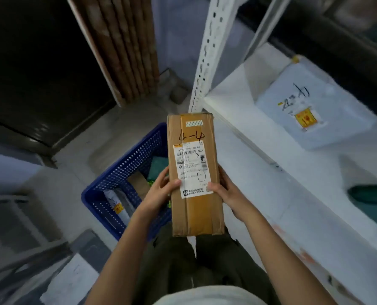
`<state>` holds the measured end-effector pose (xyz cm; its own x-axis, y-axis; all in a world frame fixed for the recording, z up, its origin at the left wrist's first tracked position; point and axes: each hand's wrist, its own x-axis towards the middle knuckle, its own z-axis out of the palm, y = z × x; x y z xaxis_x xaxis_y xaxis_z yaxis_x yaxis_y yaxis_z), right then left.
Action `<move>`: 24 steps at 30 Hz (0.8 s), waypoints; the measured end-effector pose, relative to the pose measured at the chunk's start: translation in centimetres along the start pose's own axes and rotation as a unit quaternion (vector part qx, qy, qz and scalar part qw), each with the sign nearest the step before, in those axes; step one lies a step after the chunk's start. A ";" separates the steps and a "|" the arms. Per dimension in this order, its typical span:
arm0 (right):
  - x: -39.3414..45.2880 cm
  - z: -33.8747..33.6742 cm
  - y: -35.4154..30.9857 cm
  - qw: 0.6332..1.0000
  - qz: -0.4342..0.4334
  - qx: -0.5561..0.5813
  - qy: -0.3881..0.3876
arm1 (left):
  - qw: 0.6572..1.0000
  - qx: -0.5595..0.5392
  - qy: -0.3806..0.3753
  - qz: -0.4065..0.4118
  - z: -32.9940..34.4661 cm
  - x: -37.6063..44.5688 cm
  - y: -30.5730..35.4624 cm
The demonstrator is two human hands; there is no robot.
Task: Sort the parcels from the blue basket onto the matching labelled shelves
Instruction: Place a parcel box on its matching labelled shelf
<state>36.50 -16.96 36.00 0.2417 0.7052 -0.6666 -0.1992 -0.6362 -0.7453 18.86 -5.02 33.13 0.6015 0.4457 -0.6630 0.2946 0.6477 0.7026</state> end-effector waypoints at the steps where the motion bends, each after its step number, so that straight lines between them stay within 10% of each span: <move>1: -1.1 0.2 0.3 0.999 -0.010 0.026 0.030 | 1.000 0.023 -0.019 0.002 0.3 -0.2 0.9; 24: -29.4 -4.0 20.3 0.784 -0.096 0.376 0.484 | 0.843 0.340 -0.412 -0.058 29.9 -6.0 -6.9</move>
<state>29.16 -51.88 40.53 0.8713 -0.0341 -0.4895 -0.4863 0.0728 -0.8707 35.41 -30.63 39.95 0.7682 -0.3581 -0.5307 0.5769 0.0278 0.8163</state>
